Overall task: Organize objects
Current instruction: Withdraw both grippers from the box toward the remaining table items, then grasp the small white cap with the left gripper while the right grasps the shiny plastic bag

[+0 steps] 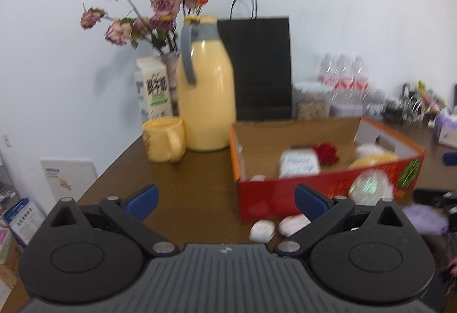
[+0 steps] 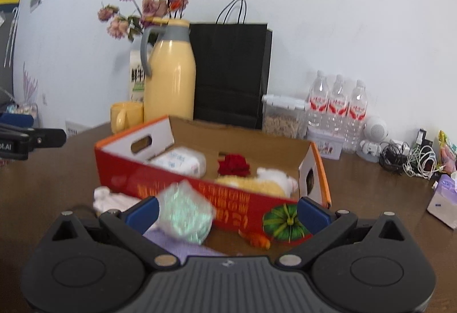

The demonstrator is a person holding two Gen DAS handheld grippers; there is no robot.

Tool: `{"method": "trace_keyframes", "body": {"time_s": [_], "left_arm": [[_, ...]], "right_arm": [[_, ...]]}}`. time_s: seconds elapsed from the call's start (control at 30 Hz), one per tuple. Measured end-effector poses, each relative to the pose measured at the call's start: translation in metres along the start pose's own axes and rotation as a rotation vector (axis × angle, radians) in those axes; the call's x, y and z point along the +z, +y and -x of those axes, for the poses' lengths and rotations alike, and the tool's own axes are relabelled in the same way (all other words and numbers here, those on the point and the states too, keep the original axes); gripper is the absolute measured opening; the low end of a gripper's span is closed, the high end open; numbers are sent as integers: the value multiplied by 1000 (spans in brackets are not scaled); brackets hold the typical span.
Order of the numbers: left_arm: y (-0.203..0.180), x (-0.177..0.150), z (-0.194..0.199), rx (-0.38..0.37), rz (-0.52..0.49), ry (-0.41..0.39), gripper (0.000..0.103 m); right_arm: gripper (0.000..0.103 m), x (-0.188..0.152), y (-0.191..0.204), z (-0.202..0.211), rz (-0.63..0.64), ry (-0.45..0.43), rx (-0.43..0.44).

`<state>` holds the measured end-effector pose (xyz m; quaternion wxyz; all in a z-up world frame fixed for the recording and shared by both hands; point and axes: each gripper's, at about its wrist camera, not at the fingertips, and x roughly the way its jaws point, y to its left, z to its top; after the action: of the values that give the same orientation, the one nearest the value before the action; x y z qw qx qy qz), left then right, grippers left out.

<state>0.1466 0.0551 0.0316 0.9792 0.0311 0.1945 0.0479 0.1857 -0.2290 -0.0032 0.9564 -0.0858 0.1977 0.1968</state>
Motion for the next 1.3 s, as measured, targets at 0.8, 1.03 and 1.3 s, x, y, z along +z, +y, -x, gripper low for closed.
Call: {"method": "trace_keyframes", "body": {"time_s": [0.8, 1.03, 1.3], "left_arm": [[-8, -11, -84, -21, -23, 268, 103], [-8, -15, -98, -36, 0, 285, 92], [-9, -22, -98, -129, -2, 289, 42]], "right_arm": [[103, 22, 9, -58, -170, 184, 50], [101, 18, 9, -69, -211, 182, 54], [90, 12, 6, -75, -244, 185, 78]]}}
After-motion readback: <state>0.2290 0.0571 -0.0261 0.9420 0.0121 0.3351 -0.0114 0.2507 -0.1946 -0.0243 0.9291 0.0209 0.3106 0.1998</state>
